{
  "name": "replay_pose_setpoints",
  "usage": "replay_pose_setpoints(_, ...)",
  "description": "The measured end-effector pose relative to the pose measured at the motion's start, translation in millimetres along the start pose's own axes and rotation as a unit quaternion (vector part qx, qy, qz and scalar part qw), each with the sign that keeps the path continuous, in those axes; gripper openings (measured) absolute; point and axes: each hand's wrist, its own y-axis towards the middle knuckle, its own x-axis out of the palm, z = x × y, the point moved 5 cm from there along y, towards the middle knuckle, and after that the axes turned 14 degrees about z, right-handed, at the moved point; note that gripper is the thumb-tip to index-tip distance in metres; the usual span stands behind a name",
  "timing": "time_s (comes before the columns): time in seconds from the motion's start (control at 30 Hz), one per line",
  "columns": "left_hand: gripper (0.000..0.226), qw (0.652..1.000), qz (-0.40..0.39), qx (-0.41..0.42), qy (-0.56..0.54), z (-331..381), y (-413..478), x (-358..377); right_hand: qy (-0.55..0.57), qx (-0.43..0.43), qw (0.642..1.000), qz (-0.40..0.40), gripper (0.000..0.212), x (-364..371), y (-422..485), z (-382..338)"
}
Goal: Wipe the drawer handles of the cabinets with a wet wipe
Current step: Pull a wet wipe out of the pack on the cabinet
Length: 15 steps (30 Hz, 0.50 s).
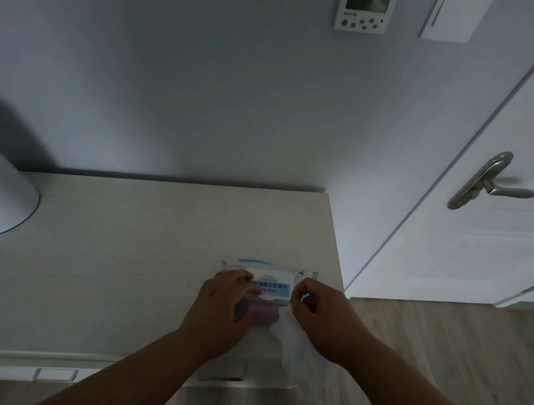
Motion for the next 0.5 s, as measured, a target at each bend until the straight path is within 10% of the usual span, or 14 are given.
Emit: replay_pose_setpoints(0.5,0.058,0.994,-0.044,0.067,0.075,-14.2,-31.9,11.4,-0.172,-0.103,0.976,0.085,0.018,32.4,-0.8,23.0)
